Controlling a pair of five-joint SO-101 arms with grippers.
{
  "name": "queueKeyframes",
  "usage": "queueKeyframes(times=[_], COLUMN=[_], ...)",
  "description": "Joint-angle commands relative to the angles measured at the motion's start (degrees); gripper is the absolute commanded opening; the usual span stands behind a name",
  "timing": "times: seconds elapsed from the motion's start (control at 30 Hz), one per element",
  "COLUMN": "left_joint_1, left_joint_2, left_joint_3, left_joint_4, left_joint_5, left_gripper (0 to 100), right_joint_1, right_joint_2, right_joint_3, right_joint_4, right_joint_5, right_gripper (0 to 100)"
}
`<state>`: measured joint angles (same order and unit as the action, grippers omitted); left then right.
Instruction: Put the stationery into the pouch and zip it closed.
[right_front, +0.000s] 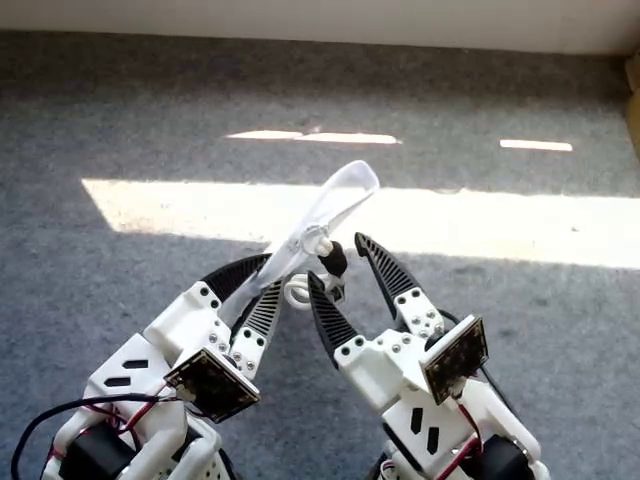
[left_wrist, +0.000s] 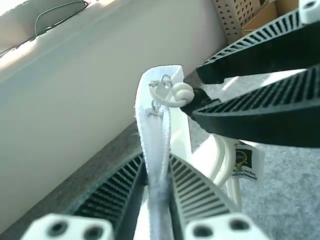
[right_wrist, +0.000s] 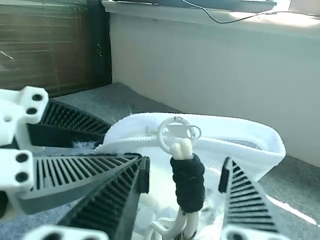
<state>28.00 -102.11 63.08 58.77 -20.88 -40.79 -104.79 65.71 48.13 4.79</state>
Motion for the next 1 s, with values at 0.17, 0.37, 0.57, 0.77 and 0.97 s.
queueKeyframes(times=[0.17,0.37,0.57,0.77,0.97], left_joint_1=[-0.7,-0.7,-0.7,-0.7,-0.7], left_joint_2=[-0.4,-0.4,-0.4,-0.4,-0.4], left_joint_3=[-0.5,-0.6,-0.5,-0.6,-0.6], left_joint_4=[-0.3,-0.2,-0.2,0.0,0.0], left_joint_5=[-0.5,-0.5,-0.5,-0.5,-0.5], left_gripper=[1,1,1,1,1], right_joint_1=[-0.2,-0.2,1.4,2.2,2.2], right_joint_2=[-0.3,0.0,5.0,4.1,0.6], right_joint_3=[5.5,6.1,5.7,5.6,5.7], right_joint_4=[-8.9,-9.3,-9.3,-9.2,-7.5], right_joint_5=[0.1,0.1,-0.1,0.1,0.1], right_gripper=[20.9,20.9,20.9,12.1,12.2])
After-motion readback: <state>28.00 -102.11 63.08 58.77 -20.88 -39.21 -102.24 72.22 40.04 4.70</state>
